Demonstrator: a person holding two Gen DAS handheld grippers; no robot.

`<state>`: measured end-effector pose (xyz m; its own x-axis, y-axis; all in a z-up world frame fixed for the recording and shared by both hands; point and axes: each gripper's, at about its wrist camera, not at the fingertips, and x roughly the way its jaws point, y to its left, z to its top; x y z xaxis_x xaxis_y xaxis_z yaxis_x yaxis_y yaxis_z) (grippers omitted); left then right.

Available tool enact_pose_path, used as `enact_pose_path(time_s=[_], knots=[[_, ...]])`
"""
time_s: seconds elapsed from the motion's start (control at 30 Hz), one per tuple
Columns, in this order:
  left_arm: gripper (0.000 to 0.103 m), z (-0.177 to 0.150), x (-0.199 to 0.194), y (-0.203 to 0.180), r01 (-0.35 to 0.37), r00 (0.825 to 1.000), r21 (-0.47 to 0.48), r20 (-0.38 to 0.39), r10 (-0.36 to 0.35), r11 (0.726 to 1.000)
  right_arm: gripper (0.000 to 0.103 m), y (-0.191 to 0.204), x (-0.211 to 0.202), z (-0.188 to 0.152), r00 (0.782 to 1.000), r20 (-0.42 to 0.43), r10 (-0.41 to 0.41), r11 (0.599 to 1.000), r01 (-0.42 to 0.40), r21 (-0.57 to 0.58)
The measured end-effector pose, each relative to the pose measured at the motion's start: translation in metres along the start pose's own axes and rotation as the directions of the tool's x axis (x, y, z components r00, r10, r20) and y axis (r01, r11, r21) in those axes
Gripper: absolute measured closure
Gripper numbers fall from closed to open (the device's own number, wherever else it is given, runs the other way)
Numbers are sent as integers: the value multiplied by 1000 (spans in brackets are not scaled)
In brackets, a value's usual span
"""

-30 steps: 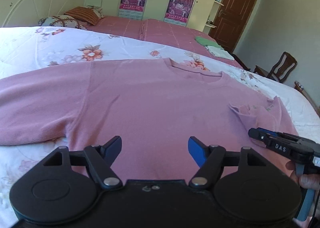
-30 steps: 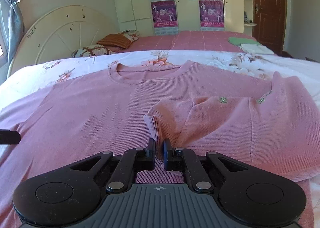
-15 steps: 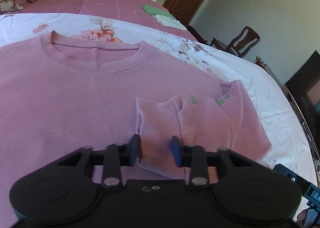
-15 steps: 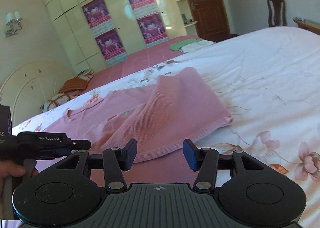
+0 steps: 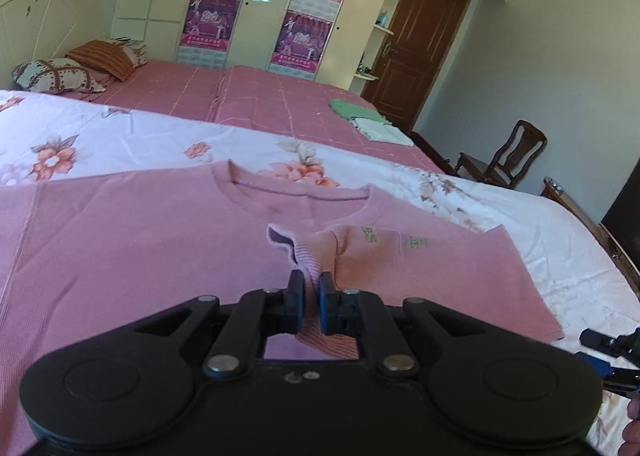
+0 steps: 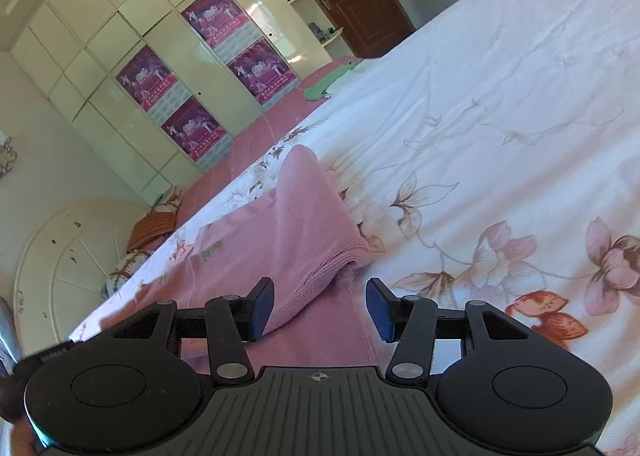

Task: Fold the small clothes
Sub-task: 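Grasp the other sleeve cuff with the left gripper while the right gripper releases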

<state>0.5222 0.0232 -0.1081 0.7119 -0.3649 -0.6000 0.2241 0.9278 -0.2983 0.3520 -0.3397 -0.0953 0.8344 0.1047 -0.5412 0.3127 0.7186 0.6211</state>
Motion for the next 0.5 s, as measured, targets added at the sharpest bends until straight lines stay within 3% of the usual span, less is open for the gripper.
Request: enact_pose_path(time_s=[0.13, 0.3, 0.5], knots=[[96, -9, -1, 16, -12, 1000, -47, -9, 12, 999, 52, -11, 9, 5, 997, -26, 77, 986, -72, 150], [96, -9, 4, 19, -14, 1000, -50, -15, 14, 999, 52, -15, 20, 15, 994, -52, 99, 978, -88, 192], [94, -11, 13, 24, -13, 999, -57, -40, 11, 998, 52, -39, 35, 20, 991, -53, 125, 942, -102, 320]])
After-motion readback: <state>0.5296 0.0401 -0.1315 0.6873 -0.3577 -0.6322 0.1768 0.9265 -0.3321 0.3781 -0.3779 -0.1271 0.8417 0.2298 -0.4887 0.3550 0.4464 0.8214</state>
